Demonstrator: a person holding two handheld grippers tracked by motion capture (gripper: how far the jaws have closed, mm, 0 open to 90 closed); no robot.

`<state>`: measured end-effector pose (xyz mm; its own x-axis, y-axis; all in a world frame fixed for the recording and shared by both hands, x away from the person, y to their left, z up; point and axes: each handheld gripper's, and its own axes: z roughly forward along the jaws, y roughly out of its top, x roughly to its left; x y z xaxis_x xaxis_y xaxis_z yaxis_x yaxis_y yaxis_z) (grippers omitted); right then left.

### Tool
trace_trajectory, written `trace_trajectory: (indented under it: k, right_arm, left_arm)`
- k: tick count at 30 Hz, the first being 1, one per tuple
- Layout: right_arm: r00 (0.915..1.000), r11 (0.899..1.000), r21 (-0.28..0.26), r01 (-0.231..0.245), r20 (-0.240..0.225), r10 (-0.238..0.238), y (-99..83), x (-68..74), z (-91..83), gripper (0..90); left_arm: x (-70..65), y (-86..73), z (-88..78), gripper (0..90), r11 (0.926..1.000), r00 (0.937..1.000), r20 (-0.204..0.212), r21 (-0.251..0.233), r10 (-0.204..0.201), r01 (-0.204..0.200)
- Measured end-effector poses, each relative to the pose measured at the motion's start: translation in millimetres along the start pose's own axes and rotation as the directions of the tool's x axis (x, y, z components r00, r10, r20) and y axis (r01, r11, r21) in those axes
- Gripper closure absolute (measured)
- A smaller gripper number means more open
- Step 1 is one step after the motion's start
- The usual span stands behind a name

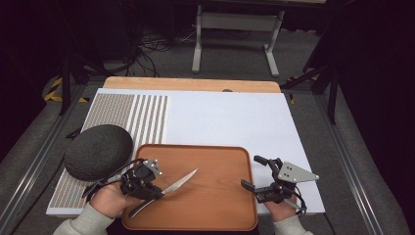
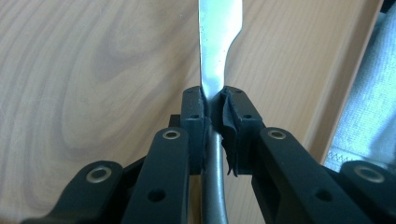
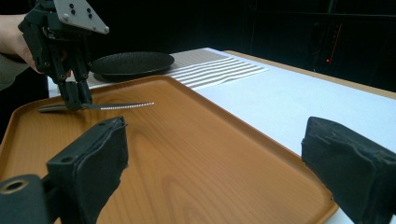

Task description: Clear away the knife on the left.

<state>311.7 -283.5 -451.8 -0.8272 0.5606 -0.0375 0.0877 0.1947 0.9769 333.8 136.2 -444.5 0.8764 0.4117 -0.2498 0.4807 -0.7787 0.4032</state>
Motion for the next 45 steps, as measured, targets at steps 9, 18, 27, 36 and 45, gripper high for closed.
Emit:
trace_trajectory:
  k: [9,18,27,36,45]
  right_arm:
    - [1.0000,1.000,0.001,0.000,-0.001,0.000,-0.2,-0.2,0.0,7.5]
    - [1.0000,1.000,-0.002,-0.006,-0.004,0.006,-0.5,-0.2,0.6,7.5]
    - [1.0000,1.000,-0.001,-0.008,-0.005,0.008,-0.5,-0.1,0.8,7.5]
    - [0.9998,1.000,-0.002,-0.012,-0.014,0.012,-0.7,0.2,1.4,7.5]
    - [0.9998,1.000,-0.003,-0.017,-0.012,0.017,-1.5,-1.2,1.3,7.6]
  left_arm:
    - [0.2,0.1,4.9,79.6,0.9995,0.9998,-0.019,0.031,-0.004,0.005]
    - [-0.5,0.9,10.1,79.5,0.9983,0.9995,-0.033,0.058,-0.001,0.003]
    - [-1.0,0.9,10.4,79.5,0.9982,0.9993,-0.036,0.060,0.003,0.000]
    - [-1.8,1.1,10.0,78.5,0.9979,0.9982,-0.059,0.064,0.012,-0.009]
    - [-6.9,3.4,2.2,61.0,0.9997,0.9961,-0.087,0.021,0.016,-0.014]
